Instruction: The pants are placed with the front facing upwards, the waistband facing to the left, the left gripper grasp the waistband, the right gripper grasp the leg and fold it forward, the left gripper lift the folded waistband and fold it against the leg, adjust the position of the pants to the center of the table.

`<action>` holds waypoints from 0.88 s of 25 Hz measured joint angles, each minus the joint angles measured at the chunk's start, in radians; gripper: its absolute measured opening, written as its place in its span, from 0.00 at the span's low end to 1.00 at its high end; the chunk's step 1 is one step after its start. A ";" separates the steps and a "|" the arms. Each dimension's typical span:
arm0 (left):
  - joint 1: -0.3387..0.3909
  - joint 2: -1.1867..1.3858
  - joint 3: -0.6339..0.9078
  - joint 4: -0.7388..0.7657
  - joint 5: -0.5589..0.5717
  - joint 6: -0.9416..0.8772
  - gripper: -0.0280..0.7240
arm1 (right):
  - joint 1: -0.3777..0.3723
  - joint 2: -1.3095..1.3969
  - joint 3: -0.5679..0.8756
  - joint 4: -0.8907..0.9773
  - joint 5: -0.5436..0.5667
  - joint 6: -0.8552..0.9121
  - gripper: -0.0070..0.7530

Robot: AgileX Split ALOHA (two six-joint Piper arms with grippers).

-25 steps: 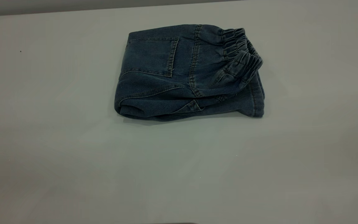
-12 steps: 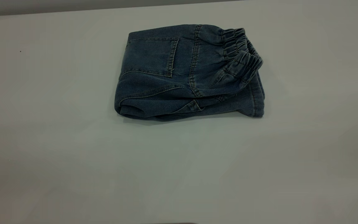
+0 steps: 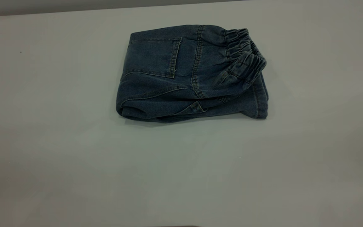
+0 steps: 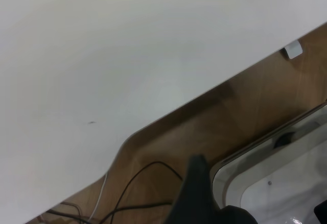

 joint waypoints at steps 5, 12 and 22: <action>0.030 0.000 0.000 0.000 0.000 0.000 0.80 | -0.099 0.000 0.000 0.001 0.000 0.000 0.64; 0.238 -0.007 0.000 0.000 0.000 0.000 0.80 | -0.426 -0.019 0.001 0.001 0.000 0.000 0.64; 0.338 -0.197 0.001 0.000 0.002 0.000 0.80 | -0.533 -0.258 0.001 0.001 0.003 0.000 0.64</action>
